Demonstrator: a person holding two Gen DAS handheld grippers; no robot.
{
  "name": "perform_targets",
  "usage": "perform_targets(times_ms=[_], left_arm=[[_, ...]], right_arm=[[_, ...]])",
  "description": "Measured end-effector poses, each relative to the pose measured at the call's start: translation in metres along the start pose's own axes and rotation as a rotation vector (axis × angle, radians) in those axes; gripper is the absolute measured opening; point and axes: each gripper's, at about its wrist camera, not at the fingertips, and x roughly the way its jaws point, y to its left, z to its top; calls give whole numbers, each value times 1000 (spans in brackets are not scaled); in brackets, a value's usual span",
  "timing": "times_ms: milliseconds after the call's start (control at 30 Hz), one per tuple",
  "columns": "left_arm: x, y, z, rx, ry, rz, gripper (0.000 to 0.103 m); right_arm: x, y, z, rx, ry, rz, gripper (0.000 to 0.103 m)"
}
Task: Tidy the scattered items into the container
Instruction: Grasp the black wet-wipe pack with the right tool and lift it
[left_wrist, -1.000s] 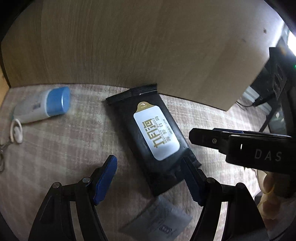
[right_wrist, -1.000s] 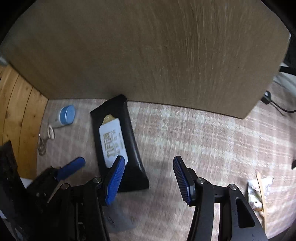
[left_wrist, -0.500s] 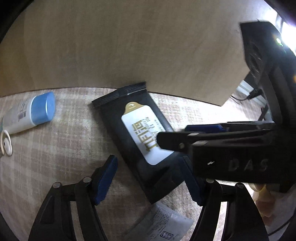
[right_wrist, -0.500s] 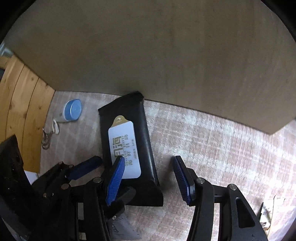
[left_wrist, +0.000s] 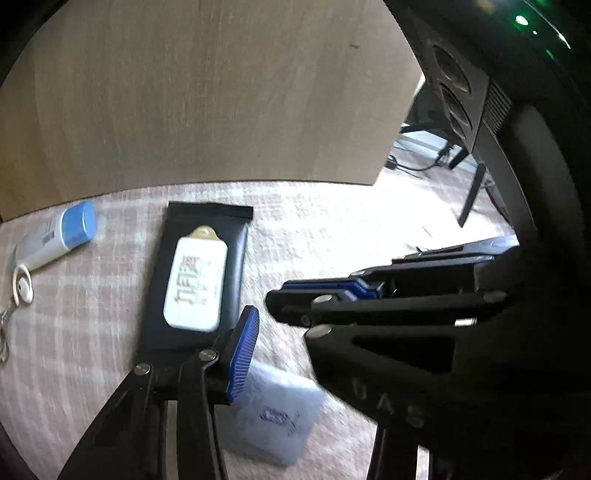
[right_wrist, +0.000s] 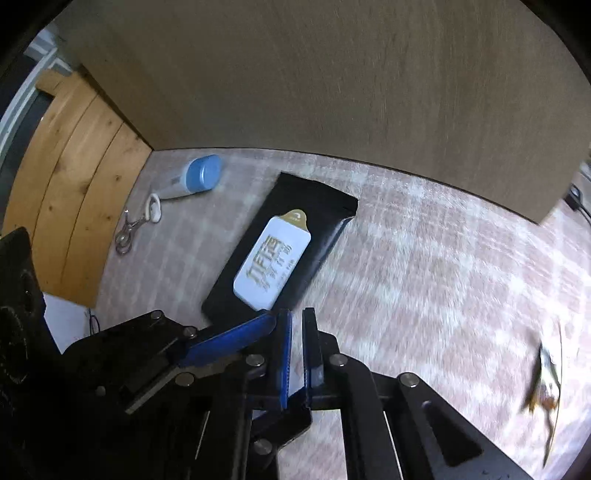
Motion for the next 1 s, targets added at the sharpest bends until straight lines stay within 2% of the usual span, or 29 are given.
perform_targets(times_ms=[100,167,233,267,433,500,533,600,667,767,800,900,933,1000], left_arm=[[-4,10,-9,-6,-15,64,63],[4,25,-11,-66,10,65,63],[11,40,-7,-100,33,69,63],[16,44,-6,-112,41,82,63],[23,58,10,-137,14,115,66],[18,68,15,-161,7,95,66],[15,71,17,-158,3,84,71],[14,78,20,-110,7,102,77],[25,78,26,-63,36,127,77],[41,79,27,-44,97,87,77],[40,74,25,-26,86,79,77],[43,59,22,-7,91,-10,75],[45,53,21,-4,92,-33,71],[48,41,19,2,88,-37,68]], right_arm=[[-6,-6,-2,13,-7,-33,7],[-11,-21,1,44,-26,-39,13],[-10,-36,9,75,-32,-41,35],[-8,-41,12,84,-34,-50,37],[11,-53,23,125,-5,-54,37],[17,-57,27,162,9,-12,37],[18,-57,29,171,9,8,37],[21,-55,32,179,8,35,37],[25,-54,34,185,19,46,37],[36,-52,34,215,44,96,37],[41,-51,34,224,51,107,37],[44,-46,34,219,40,107,37],[45,-45,35,218,37,112,37],[49,-40,34,218,39,128,37]])
